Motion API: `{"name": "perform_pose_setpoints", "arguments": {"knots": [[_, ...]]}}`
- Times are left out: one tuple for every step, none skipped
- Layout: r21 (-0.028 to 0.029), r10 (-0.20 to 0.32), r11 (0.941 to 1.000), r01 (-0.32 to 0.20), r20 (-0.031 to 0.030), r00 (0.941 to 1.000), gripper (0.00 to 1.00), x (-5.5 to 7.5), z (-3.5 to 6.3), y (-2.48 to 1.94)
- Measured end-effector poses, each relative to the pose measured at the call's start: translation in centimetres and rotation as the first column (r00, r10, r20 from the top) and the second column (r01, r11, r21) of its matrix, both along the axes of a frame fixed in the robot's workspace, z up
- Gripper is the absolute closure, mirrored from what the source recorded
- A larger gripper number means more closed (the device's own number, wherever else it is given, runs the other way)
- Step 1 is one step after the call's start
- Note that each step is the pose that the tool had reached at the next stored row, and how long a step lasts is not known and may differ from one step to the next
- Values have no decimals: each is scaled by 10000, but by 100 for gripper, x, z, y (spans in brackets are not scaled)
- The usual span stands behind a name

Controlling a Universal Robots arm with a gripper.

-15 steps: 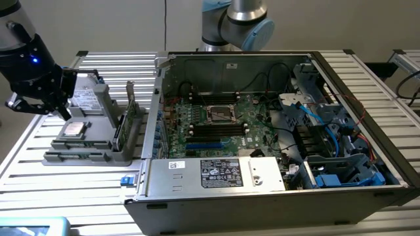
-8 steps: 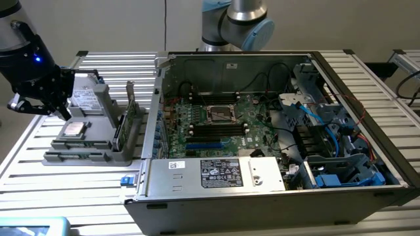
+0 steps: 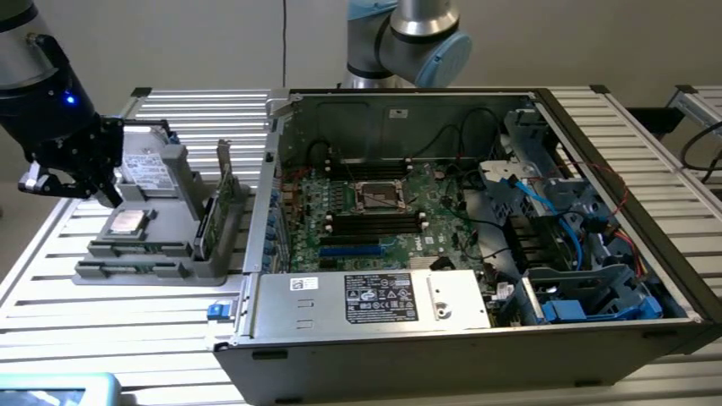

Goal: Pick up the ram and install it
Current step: 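Pick up the ram and move it above insertion slot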

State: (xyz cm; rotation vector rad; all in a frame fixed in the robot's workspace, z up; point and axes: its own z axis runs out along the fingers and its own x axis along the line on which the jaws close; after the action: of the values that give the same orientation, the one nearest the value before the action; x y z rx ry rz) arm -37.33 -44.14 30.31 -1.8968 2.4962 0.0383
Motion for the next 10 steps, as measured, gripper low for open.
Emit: {"name": "perform_pose_setpoints", "arguments": {"knots": [[0, 185, 9998, -185, 0, 9998, 89, 0, -1, 0], [0, 364, 9993, -364, 0, 9993, 89, 0, -2, 0], [1, 545, 9985, -545, 0, 9985, 89, 0, -3, 0], [0, 723, 9974, -723, 0, 9974, 89, 0, -4, 0], [0, 904, 9959, -904, 0, 9959, 89, 0, -4, 0], [0, 1082, 9941, -1082, 0, 9941, 89, 0, -5, 0], [0, 1261, 9920, -1261, 0, 9920, 89, 0, -6, 0], [0, 1456, 9893, -1456, 0, 9893, 89, 0, -6, 0], [0, 1633, 9866, -1633, 0, 9866, 89, 0, -7, 0], [0, 1811, 9835, -1811, -1, 9835, 89, 0, -7, 0]]}}
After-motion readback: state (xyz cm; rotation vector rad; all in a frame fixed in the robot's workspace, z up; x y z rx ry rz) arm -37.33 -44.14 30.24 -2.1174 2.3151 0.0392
